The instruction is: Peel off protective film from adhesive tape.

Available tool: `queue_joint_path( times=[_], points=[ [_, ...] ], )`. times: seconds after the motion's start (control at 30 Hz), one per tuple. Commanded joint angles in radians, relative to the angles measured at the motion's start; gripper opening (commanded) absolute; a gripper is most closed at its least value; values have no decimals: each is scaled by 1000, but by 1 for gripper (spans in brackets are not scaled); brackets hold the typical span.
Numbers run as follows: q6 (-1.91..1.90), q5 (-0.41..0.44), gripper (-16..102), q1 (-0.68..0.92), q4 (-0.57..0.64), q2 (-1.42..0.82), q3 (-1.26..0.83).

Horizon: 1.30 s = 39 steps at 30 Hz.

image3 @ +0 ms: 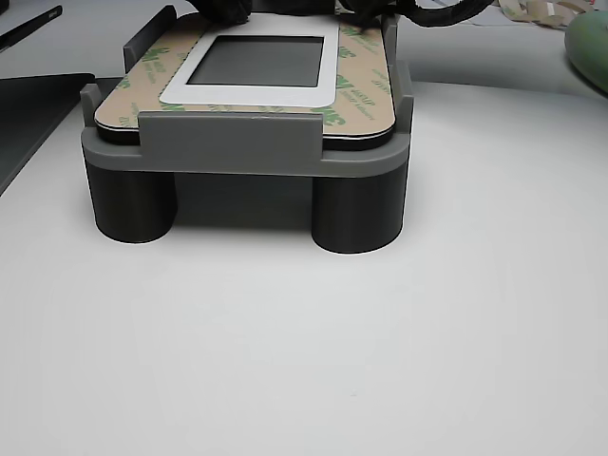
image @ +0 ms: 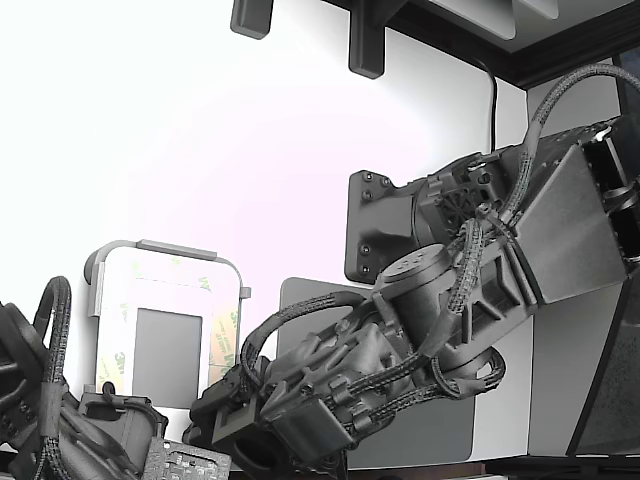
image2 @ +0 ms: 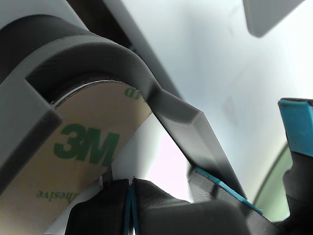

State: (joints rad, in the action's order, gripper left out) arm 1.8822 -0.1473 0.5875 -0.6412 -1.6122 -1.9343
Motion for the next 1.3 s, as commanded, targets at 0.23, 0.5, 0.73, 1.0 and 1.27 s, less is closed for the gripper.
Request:
queue_joint_path(
  times=[0.23, 0.5, 0.73, 1.0, 1.27],
  points=[
    [-8, -6, -11, -5, 8, -12, 41],
    [-14, -9, -11, -3, -2, 2, 63],
    [-18, -3, -11, 6, -12, 8, 75],
    [6, 14, -11, 8, -17, 3, 74],
    [49, 35, -9, -2, -14, 2, 66]
  ],
)
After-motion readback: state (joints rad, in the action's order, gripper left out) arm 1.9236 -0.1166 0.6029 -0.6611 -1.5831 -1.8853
